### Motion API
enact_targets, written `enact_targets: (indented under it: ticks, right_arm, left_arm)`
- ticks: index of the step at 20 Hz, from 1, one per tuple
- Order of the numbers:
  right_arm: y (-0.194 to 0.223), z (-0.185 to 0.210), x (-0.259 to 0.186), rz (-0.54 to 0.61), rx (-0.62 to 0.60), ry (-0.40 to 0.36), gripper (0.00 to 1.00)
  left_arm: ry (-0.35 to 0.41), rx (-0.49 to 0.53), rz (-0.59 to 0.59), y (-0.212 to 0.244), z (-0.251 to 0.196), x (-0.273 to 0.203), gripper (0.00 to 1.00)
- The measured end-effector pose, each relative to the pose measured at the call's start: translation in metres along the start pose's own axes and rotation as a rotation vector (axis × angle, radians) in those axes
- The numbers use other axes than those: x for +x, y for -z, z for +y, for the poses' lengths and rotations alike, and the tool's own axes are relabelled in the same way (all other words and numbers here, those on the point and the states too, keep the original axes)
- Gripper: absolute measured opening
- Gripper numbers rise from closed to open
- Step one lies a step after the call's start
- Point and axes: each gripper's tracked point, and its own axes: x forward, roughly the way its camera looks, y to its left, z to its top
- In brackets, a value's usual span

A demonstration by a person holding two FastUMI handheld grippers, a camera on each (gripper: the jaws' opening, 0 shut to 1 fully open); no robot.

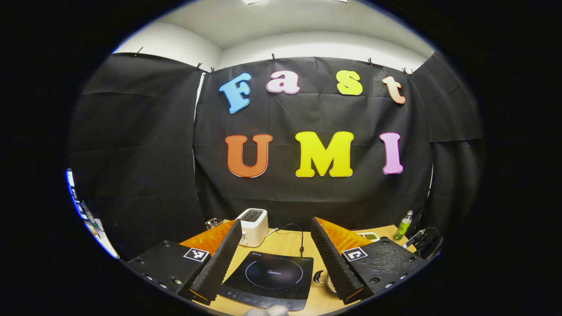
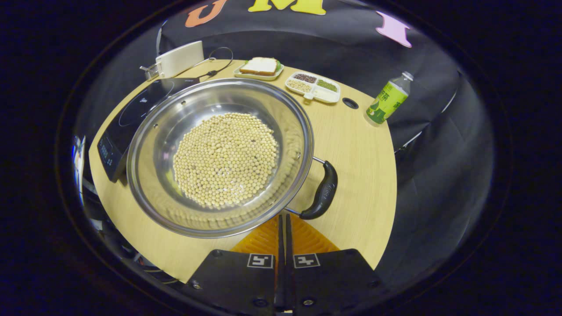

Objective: First push the handle of the pot to place it horizontally, then grasp the pot with both hands and set it on the induction cooktop.

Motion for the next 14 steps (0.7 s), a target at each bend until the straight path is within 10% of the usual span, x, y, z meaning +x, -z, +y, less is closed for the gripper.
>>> enact_targets:
  ticks: [14]
  right_arm:
    - [-0.006,-0.04,-0.001,-0.046,0.029,0.015,0.04]
  left_arm:
    - [-0.029,0.014,0.031,0.021,-0.027,0.01,0.94]
